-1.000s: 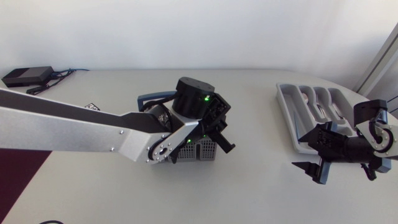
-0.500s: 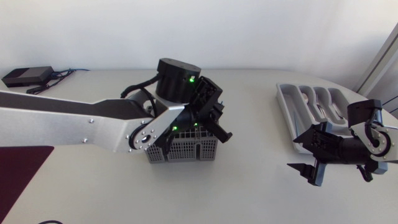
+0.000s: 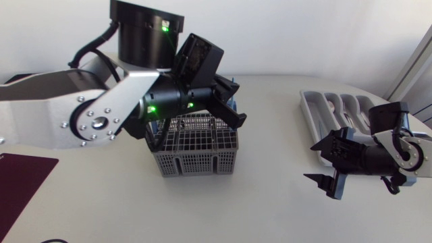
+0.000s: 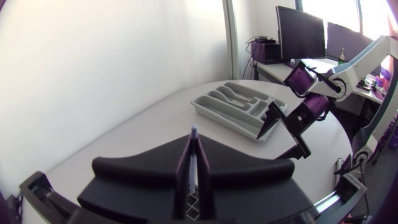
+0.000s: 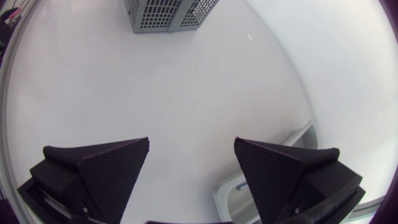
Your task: Transfer all utensils from the basket to the drawer tray.
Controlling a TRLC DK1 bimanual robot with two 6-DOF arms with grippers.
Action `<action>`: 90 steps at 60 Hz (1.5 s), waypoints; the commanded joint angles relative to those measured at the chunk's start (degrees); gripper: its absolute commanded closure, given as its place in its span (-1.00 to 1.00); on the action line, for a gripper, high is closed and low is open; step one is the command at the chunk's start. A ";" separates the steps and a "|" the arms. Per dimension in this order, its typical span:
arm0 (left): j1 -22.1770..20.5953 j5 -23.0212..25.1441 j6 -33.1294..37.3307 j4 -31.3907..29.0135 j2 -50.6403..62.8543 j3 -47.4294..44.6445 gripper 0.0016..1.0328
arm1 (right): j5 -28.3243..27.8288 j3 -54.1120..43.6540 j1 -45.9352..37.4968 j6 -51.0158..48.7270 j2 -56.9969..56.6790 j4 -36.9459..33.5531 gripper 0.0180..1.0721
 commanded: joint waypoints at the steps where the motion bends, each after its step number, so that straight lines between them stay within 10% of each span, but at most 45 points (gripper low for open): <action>1: -0.31 0.45 -1.06 -1.17 -2.68 2.32 0.93 | 0.09 -0.74 1.01 2.13 -1.44 -1.08 -0.88; 41: 8.13 25.50 -13.37 -16.20 6.55 12.34 0.93 | -12.30 13.93 13.93 35.00 -4.43 -11.28 -0.81; 64: 9.71 31.65 -14.77 -17.78 11.03 13.57 0.93 | -14.94 19.91 23.60 46.42 4.09 -10.23 -0.71; 90: 9.36 32.97 -15.04 -17.17 11.56 12.96 0.93 | -18.02 22.20 24.74 49.24 7.17 -10.66 0.28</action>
